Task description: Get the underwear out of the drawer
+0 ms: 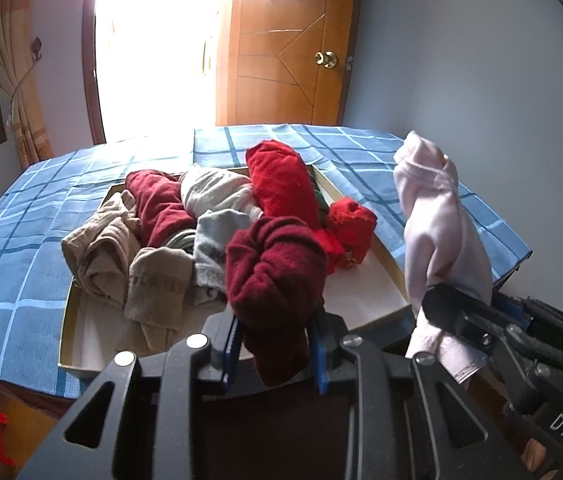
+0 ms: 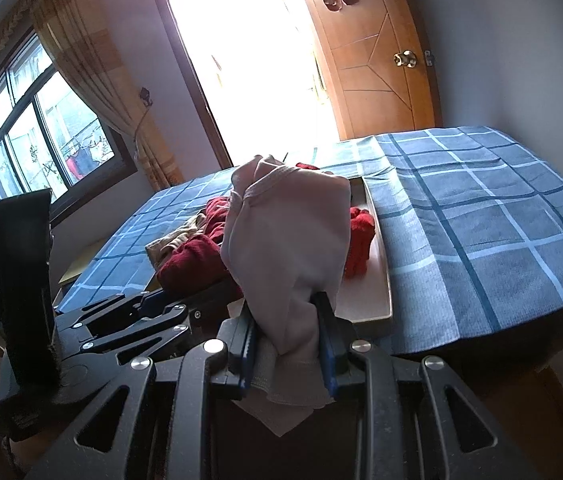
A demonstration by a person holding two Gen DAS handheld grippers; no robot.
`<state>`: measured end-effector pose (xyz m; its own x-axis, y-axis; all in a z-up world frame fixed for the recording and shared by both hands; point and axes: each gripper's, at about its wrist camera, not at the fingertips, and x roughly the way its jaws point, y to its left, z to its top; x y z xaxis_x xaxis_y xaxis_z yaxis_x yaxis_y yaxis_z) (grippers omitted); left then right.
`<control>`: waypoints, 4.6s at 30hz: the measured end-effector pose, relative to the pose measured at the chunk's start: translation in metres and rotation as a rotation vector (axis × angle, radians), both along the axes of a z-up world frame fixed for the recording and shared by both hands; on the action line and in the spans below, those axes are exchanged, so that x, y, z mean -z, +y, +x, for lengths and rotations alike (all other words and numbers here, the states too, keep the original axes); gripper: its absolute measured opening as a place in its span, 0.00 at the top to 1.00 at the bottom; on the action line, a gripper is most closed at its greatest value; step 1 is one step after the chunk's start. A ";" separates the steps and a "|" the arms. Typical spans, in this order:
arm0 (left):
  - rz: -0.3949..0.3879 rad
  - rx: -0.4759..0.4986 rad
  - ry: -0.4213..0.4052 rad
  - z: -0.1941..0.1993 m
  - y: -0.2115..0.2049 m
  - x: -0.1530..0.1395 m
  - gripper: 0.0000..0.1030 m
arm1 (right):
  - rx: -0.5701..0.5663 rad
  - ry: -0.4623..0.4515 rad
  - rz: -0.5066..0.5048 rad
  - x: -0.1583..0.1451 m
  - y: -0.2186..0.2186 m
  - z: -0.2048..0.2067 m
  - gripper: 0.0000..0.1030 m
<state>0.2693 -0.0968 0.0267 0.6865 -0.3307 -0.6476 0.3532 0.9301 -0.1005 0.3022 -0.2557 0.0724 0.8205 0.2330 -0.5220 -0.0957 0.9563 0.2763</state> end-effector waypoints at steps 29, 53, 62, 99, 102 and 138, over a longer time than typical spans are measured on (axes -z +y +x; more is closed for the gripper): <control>-0.007 -0.083 0.042 0.064 0.018 0.016 0.73 | -0.003 0.032 -0.088 0.008 0.018 0.070 0.71; -0.018 -0.141 0.044 0.104 0.021 0.041 0.70 | 0.000 0.061 -0.204 0.037 0.049 0.113 0.71; -0.024 -0.157 0.044 0.096 0.025 0.037 0.34 | -0.018 0.065 -0.176 0.045 0.039 0.113 0.66; 0.032 -0.264 -0.111 -0.017 0.057 0.018 0.01 | 0.056 -0.190 -0.011 0.004 0.034 -0.004 0.27; 0.038 -0.267 -0.119 -0.025 0.058 0.018 0.00 | 0.059 -0.190 -0.009 0.006 0.035 -0.010 0.27; 0.066 -0.303 -0.300 -0.123 0.070 -0.003 0.00 | 0.076 -0.332 -0.001 -0.009 0.035 -0.110 0.19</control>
<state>0.1459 -0.0265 0.0297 0.9074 -0.0499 -0.4173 0.0677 0.9973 0.0280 0.1924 -0.2207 0.0818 0.9606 0.1644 -0.2239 -0.1089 0.9645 0.2406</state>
